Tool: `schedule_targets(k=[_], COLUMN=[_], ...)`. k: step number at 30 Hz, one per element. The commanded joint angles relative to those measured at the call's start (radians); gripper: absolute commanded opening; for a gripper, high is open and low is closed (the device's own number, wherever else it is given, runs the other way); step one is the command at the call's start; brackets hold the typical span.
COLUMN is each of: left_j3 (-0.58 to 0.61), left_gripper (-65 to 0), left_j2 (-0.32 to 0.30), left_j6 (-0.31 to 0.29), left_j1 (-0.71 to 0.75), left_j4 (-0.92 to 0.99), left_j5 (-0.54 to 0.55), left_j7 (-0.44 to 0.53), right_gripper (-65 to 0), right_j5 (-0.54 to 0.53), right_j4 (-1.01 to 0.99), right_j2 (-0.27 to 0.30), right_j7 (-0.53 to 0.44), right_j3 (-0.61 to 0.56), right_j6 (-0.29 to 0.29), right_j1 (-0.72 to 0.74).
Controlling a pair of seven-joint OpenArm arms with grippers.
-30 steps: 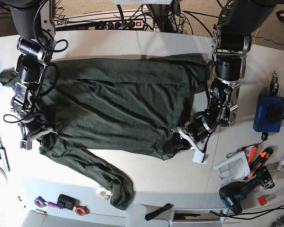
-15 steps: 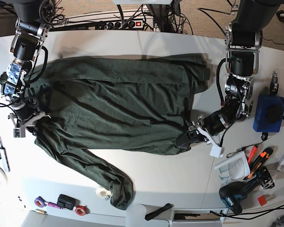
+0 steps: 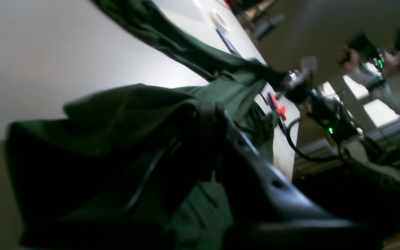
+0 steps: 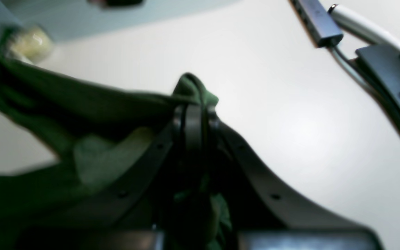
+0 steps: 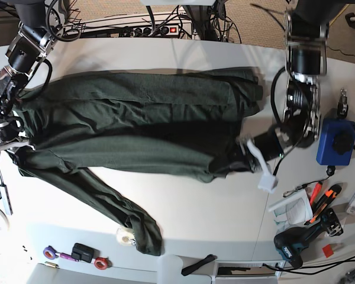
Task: Layout the t-shirt on the table in an organized manner, then fold the t-shirt properly
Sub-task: 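Lift the shirt side with both grippers and fold it lengthwise toward the middle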
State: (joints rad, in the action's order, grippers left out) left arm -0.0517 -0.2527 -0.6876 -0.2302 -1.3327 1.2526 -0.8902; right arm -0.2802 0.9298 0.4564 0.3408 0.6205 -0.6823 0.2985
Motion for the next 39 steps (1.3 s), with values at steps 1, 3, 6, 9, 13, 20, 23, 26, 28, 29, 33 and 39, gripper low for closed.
schedule_targets(k=[1, 3, 6, 9, 13, 20, 23, 26, 28, 29, 33, 39], left_j3=[-0.004, -0.005, -0.018, -0.056, -0.11, -0.161, -0.161, -0.161, -0.16, -0.16, -0.16, -0.16], left_gripper=[-65.0, -65.0, -65.0, -65.0, -65.0, -65.0, -65.0, -65.0, -65.0, -65.0, -65.0, -65.0], left_j2=[-0.008, -0.011, -0.014, -0.014, -0.014, -0.013, -0.013, -0.013, -0.013, -0.013, -0.013, -0.013], left_j6=[-0.011, -0.011, -0.011, -0.011, -0.011, -0.011, -0.011, -0.011, -0.011, -0.011, -0.011, -0.011], left_j1=[-0.006, 0.038, 0.098, 0.151, 0.206, 0.28, 0.297, 0.302, 0.302, 0.301, 0.295, 0.275], left_j4=[-0.065, -0.151, -0.261, -0.33, -0.346, -0.346, -0.345, -0.345, -0.345, -0.345, -0.345, -0.345], left_j5=[0.035, 0.034, 0.034, 0.033, 0.034, 0.034, 0.034, 0.034, 0.034, 0.034, -0.016, -0.155], left_j7=[0.023, 0.023, 0.022, 0.023, 0.023, 0.023, 0.023, 0.022, 0.023, 0.025, 0.052, 0.151], right_gripper=[-65.0, -65.0, -65.0, -65.0, -65.0, -65.0, -65.0, -65.0, -65.0, -65.0, -65.0, -65.0], right_j5=[-0.039, -0.055, -0.067, -0.079, -0.079, -0.083, -0.083, -0.106, -0.124, -0.124, -0.123, -0.123], right_j4=[0.02, 0.02, 0.02, 0.02, 0.02, 0.02, 0.02, 0.02, 0.02, 0.02, 0.02, 0.02], right_j2=[0.033, 0.042, 0.057, 0.062, 0.061, 0.061, 0.061, 0.061, 0.061, 0.061, 0.06, 0.05], right_j7=[-0.024, -0.014, 0.004, 0.003, 0.005, 0.005, 0.012, 0.027, 0.038, 0.042, 0.05, 0.055], right_j3=[0.016, 0.026, 0.027, 0.027, 0.027, 0.027, 0.027, 0.027, 0.027, 0.027, 0.027, 0.027], right_j6=[-0.016, -0.016, -0.016, -0.016, -0.016, -0.016, -0.016, -0.016, -0.016, -0.016, -0.016, -0.016], right_j1=[0.017, 0.008, -0.004, -0.02, -0.042, -0.055, -0.055, -0.055, -0.055, -0.055, -0.055, -0.055])
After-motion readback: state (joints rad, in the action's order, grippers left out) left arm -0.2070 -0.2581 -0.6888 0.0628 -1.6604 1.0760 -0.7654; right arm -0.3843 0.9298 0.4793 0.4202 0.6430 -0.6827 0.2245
